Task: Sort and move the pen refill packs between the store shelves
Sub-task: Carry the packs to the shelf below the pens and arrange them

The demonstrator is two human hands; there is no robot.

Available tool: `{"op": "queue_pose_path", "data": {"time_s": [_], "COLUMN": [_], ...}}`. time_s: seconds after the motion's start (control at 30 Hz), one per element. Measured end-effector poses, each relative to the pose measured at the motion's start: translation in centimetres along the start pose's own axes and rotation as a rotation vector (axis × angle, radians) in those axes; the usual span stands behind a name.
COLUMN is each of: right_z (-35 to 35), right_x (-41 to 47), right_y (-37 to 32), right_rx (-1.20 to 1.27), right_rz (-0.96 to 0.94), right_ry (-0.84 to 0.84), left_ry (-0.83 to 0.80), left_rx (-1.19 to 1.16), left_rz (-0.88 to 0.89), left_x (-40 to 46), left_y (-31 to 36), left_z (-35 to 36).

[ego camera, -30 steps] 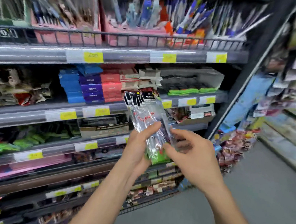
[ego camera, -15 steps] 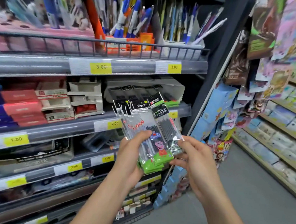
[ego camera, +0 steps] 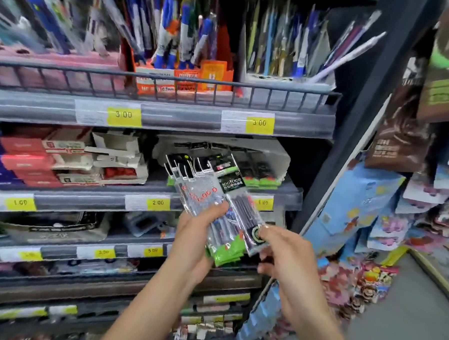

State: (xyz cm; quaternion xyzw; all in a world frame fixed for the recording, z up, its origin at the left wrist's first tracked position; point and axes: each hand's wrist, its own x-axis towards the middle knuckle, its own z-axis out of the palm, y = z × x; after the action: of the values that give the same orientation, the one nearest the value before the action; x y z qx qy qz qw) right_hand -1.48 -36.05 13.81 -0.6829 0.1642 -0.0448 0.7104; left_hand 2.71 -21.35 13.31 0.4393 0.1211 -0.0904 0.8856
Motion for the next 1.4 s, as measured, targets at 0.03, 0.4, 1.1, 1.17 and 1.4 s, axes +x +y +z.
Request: {"op": "queue_pose_path", "data": {"time_s": [0.03,0.4,1.1,1.17,1.4], "right_z": [-0.2,-3.0,0.6,0.0,-1.7], "right_x": [0.2,4.5,11.5,11.1,11.9], "right_y": [0.0,0.0,-1.7,-1.9,-2.3], "right_rx": [-0.033,0.145,-0.499,-0.793,-1.279], "right_rz": [-0.033,0.100,-0.308,-0.444,-0.949], "right_ry": [-0.050,-0.193,0.288,0.335,-0.049], "left_ry": [0.018,0.158,-0.014,-0.023,-0.024], "left_rx": [-0.008,-0.029,-0.037,-0.037,-0.038], "left_rz": [0.024,0.023,0.009,0.008,-0.011], "left_x": [0.1,0.3,1.7,1.8,2.1], "left_y": [-0.3,-2.2,0.6,0.9,1.9], "left_z": [0.3,0.8,-0.6,-0.6,-0.9]}}
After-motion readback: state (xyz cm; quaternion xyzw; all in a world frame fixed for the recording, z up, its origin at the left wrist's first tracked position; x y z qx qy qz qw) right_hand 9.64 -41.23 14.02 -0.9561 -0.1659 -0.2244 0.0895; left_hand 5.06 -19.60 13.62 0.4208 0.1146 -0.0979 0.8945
